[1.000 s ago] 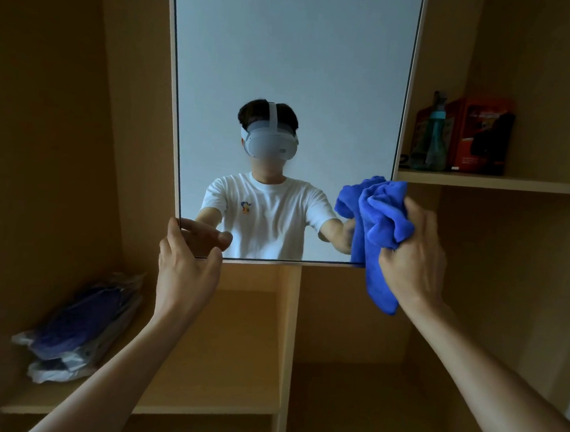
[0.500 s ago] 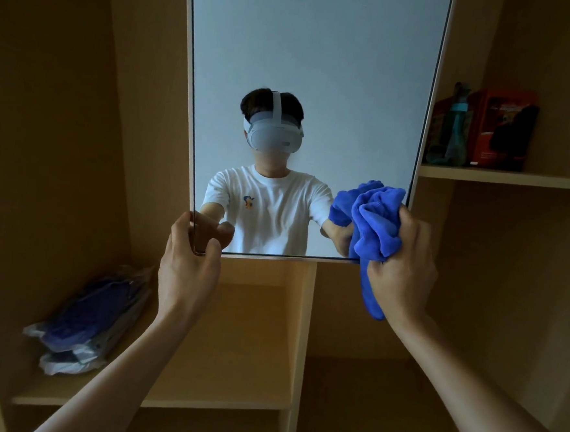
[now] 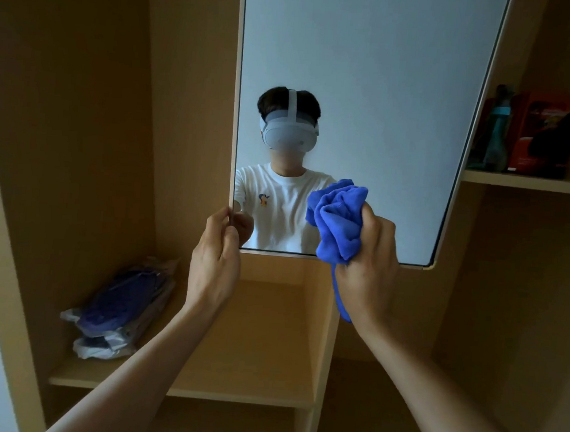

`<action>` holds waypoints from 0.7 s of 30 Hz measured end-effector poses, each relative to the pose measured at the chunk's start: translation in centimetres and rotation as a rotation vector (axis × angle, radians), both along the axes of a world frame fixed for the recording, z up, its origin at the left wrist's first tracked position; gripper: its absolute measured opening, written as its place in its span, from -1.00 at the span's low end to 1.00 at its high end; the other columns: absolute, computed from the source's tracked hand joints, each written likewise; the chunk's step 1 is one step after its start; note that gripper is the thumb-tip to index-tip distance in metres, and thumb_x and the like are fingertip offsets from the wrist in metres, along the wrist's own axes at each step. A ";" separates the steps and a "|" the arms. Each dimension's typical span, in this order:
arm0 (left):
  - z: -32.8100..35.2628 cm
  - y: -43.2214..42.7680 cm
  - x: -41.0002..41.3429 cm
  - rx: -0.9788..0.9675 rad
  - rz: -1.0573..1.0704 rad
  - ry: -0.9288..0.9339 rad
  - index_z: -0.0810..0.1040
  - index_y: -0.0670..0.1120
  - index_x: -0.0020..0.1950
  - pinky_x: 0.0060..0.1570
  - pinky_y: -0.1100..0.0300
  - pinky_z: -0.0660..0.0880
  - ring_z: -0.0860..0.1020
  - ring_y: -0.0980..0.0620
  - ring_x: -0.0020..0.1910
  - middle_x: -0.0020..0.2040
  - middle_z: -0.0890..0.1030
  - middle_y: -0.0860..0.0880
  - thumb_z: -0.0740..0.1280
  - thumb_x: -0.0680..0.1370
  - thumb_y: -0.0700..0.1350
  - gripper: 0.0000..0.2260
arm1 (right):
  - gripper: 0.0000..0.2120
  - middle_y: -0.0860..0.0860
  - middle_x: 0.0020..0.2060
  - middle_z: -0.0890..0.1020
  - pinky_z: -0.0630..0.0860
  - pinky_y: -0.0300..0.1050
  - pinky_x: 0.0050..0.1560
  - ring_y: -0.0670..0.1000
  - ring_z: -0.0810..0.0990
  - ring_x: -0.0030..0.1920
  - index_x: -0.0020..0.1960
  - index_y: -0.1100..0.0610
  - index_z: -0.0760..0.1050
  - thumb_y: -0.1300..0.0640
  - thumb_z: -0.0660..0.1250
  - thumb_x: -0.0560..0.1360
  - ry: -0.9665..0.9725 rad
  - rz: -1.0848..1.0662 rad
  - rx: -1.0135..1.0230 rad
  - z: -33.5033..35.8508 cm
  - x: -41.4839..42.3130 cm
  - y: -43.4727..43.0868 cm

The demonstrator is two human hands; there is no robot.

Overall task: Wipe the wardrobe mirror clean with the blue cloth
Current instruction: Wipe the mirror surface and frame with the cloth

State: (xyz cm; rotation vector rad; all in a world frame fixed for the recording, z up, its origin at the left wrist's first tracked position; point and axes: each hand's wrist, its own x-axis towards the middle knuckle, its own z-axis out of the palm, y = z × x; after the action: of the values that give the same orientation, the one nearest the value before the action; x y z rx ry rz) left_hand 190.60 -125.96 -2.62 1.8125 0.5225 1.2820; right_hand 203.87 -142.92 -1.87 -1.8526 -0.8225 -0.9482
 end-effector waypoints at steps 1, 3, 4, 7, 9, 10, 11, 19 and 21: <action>0.0 0.1 0.0 0.002 -0.016 -0.003 0.39 0.14 0.47 0.06 0.17 0.36 0.49 0.11 0.13 0.17 0.53 0.15 0.07 0.71 -0.03 -0.67 | -0.29 0.04 0.30 0.38 0.56 0.07 0.10 0.11 0.49 0.19 0.50 0.02 0.26 0.29 0.39 0.40 -0.018 0.001 -0.001 -0.2 -0.2 0.8; 0.1 0.1 -0.3 0.000 -0.031 -0.014 0.40 0.15 0.45 0.03 0.23 0.37 0.49 0.14 0.14 0.17 0.53 0.18 0.05 0.72 0.00 -0.68 | -0.30 0.06 0.30 0.39 0.58 0.14 0.06 0.15 0.51 0.19 0.50 0.05 0.25 0.27 0.38 0.41 -0.072 0.013 -0.020 -0.4 -0.6 2.4; 0.1 0.2 -0.3 -0.016 -0.048 -0.023 0.42 0.18 0.42 0.02 0.28 0.37 0.50 0.15 0.14 0.15 0.55 0.22 0.04 0.73 0.03 -0.69 | -0.32 0.08 0.28 0.41 0.60 0.14 0.01 0.16 0.52 0.17 0.49 0.07 0.25 0.25 0.38 0.42 -0.110 0.017 -0.027 -0.5 -1.0 3.3; 0.6 -0.2 -0.9 -0.059 -0.098 -0.036 0.47 0.40 0.13 0.05 0.29 0.42 0.57 0.17 0.12 0.01 0.59 0.34 -0.06 0.69 0.20 -0.70 | -0.41 0.08 0.14 0.48 0.60 -0.05 -0.29 0.10 0.57 0.02 0.44 0.12 0.30 0.14 0.45 0.49 -0.221 -0.032 0.018 -0.5 -2.7 6.0; 1.0 -0.2 -1.1 -0.085 -0.128 -0.050 0.46 0.52 0.00 0.16 0.12 0.48 0.59 0.14 0.15 0.01 0.62 0.32 -0.13 0.62 0.31 -0.65 | -0.42 0.08 0.11 0.49 0.53 -0.16 -0.30 0.05 0.54 0.04 0.44 0.15 0.33 0.07 0.46 0.50 -0.259 -0.089 0.037 -0.6 -3.7 7.4; 1.0 -0.1 -1.2 -0.092 -0.146 -0.062 0.46 0.56 -0.01 0.21 0.07 0.50 0.59 0.15 0.17 0.03 0.63 0.31 -0.14 0.60 0.34 -0.63 | -0.42 0.07 0.11 0.49 0.49 -0.20 -0.29 0.02 0.50 0.06 0.44 0.16 0.34 0.04 0.45 0.51 -0.279 -0.117 0.037 -0.6 -4.0 8.0; 1.0 0.0 -1.2 -0.098 -0.166 -0.070 0.47 0.57 0.04 0.25 0.06 0.50 0.60 0.19 0.17 0.05 0.64 0.29 -0.14 0.61 0.35 -0.62 | -0.43 0.08 0.11 0.51 0.47 -0.22 -0.30 0.01 0.47 0.07 0.44 0.18 0.34 0.03 0.44 0.52 -0.292 -0.134 0.033 -0.6 -4.4 8.5; 1.0 0.9 -1.2 -0.214 -0.257 -0.051 0.57 0.13 0.35 0.37 -0.02 0.46 0.59 0.08 0.24 0.20 0.67 0.05 -0.16 0.63 0.36 -0.37 | -0.49 0.10 0.09 0.56 0.55 -0.15 -0.32 0.07 0.61 0.02 0.42 0.21 0.41 0.09 0.42 0.53 -0.221 -0.043 0.032 0.0 -7.2 11.5; 1.2 1.1 -1.4 -0.225 -0.282 -0.055 0.60 0.18 0.28 0.29 0.02 0.53 0.63 0.12 0.17 0.12 0.71 0.05 -0.16 0.59 0.40 -0.36 | -0.46 0.09 0.11 0.55 0.61 -0.09 -0.31 0.06 0.61 0.03 0.44 0.20 0.40 0.06 0.44 0.53 -0.163 -0.013 0.023 0.2 -7.8 12.0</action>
State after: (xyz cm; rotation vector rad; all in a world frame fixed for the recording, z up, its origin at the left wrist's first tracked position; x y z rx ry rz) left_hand 189.21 -124.87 -1.46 1.5946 0.3507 1.0340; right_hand 196.05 -130.96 -1.68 -1.7798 -0.8943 -1.1234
